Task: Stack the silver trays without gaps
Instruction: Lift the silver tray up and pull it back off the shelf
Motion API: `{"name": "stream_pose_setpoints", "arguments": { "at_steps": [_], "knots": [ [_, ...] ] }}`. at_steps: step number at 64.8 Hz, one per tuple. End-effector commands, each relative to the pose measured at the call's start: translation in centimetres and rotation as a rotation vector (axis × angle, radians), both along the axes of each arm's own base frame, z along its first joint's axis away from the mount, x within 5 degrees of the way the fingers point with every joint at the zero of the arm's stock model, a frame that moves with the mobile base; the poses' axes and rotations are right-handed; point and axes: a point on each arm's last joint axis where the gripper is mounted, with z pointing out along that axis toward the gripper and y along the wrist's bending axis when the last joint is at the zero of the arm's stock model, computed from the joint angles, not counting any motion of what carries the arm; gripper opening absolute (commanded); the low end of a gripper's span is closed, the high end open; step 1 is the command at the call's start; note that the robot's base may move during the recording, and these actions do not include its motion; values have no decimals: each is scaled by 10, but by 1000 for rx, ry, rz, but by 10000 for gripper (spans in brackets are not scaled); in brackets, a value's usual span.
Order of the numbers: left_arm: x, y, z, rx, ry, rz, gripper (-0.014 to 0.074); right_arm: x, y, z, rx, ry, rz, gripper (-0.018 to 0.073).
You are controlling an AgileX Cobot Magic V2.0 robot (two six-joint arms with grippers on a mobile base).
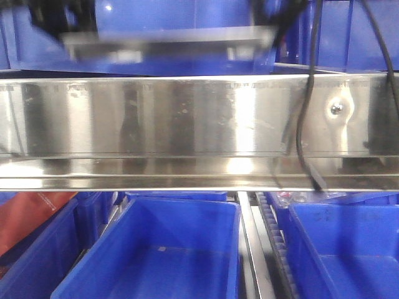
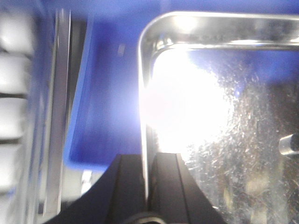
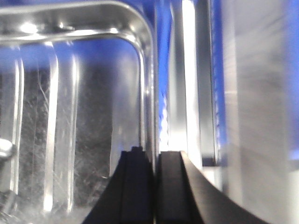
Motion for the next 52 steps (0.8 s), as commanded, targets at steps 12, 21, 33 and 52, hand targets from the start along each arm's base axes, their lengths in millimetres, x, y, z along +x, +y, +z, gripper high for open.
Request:
{"name": "stream_pose_setpoints", "arguments": {
  "at_steps": [12, 21, 33, 52],
  "knots": [
    [-56, -13, 60, -65, -141, 4, -16, -43, -12, 69, -53, -242, 36, -77],
    [-75, -15, 80, -89, -185, -3, -16, -68, -16, 81, -61, -275, 59, -77],
    [-89, -24, 104, -96, -227, -29, -16, -102, -34, 91, -45, -298, 56, -77],
    [-95, -30, 112, -108, -250, -22, -16, -127, -51, 93, -28, -341, 37, -77]
  ]
}}
